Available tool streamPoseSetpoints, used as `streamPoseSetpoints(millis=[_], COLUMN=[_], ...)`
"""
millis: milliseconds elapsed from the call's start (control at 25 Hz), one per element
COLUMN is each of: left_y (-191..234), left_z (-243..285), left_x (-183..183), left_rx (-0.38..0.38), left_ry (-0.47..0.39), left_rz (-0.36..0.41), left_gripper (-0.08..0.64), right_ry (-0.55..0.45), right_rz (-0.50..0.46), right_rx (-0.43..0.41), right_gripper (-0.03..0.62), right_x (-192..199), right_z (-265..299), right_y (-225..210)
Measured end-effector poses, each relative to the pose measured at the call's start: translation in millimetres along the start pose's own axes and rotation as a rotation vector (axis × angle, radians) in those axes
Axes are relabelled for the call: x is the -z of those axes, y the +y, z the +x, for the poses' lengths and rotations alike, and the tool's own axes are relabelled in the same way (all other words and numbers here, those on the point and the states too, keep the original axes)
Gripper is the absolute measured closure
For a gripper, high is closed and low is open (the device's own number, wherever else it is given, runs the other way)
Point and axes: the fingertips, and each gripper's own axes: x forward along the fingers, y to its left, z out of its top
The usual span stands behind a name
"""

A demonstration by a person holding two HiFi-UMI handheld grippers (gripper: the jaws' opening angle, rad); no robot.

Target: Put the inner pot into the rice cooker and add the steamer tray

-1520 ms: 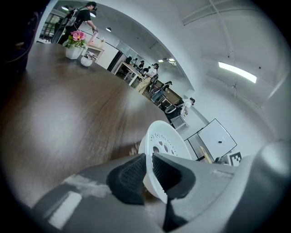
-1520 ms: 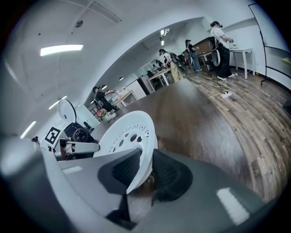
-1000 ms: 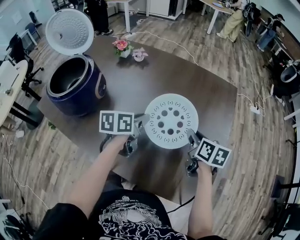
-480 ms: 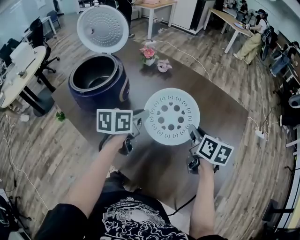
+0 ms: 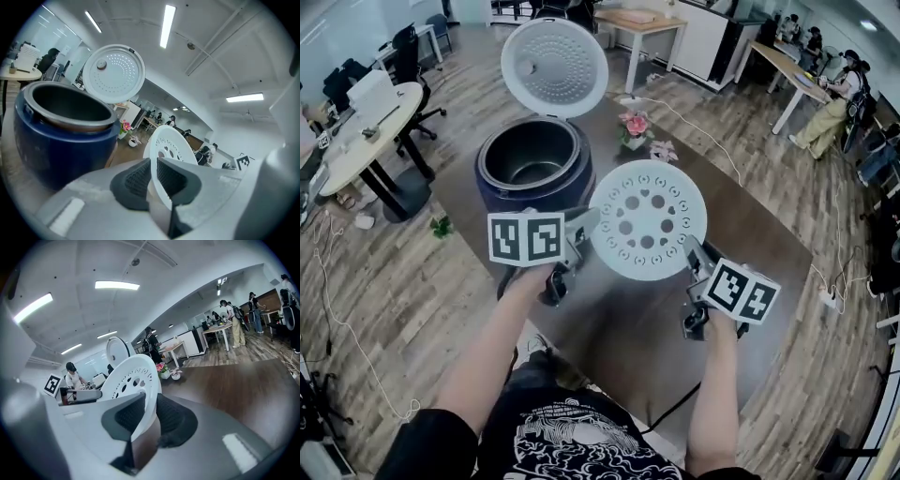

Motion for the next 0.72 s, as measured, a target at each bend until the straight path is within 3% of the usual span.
streamPoseSetpoints(millis=[400, 720], left_y=[53.8, 58.5], left_z=[-45.7, -52.7], left_x=[-70.5, -74.4], left_rx=[-0.037, -0.081], left_ry=[-0.108, -0.185], left_rz=[0.011, 0.036], left_gripper=[0.517, 0.517], right_ry=[-0.018, -0.045], right_rz=[-0.032, -0.057], right_rx=[-0.084, -0.151], right_gripper=[0.522, 0.523], right_x=[-34.9, -37.6], right_z=[63.5, 75.3], right_y=[75.6, 80.1])
